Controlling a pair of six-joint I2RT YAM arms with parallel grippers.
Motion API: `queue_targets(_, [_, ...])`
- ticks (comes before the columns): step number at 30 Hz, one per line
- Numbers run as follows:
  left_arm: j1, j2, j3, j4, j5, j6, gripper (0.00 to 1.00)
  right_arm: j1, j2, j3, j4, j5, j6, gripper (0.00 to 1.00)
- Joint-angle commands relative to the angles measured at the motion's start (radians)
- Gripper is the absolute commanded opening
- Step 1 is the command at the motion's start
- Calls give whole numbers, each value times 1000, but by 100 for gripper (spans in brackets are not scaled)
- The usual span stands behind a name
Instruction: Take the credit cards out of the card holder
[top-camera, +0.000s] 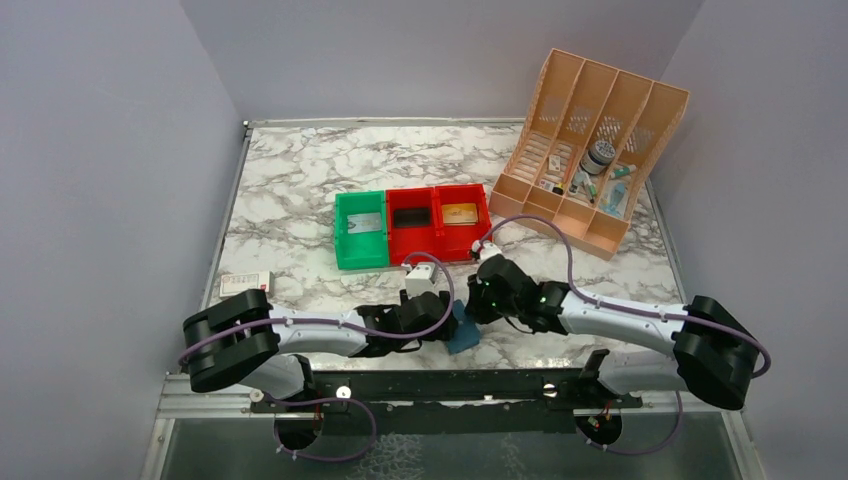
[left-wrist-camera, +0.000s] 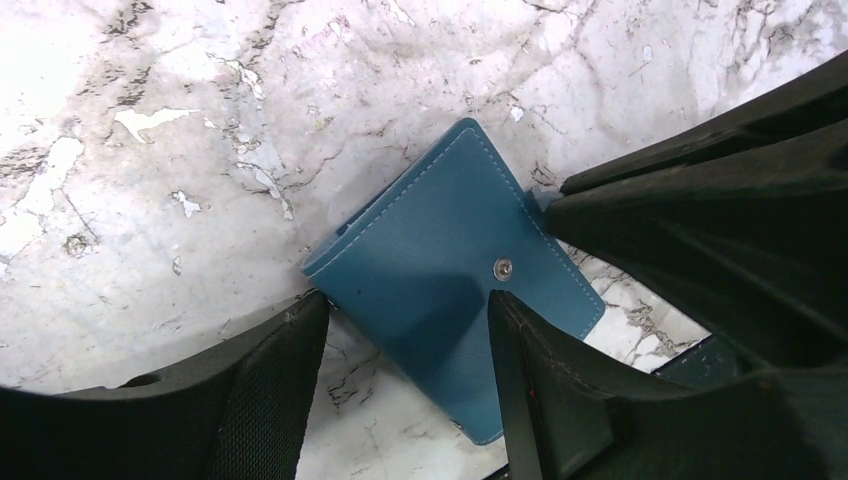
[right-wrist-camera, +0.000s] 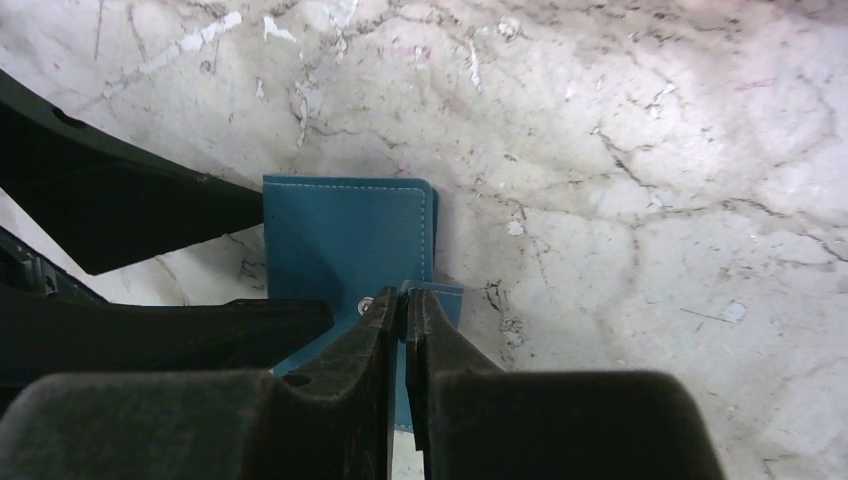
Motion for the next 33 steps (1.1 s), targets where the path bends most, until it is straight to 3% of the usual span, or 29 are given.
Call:
queue_targets(1, [-6,18,-2,-52,-75,-32,62,-49,-44,-5,-11,-10,3,7])
queue_targets(7, [-6,35,10,-76,-74,-21,62,-211,-18,-51,-35,-69,15,9])
queue_targets(12, [-7,54,25,-74,-60,-5,62,-216,6,-37,-44,-116,7,19])
queue_targets(24, [-7,55,40,-61,-36,12,62,-216,58,-12,-10,-97,-37,23])
queue_targets(30, [-8,42,36,-63,-40,19,63,-216,45,2,-5,-108,-43,9])
queue_targets(33, [-8,2,15,-65,-57,14,70,-216,-23,-3,-23,-112,-36,1])
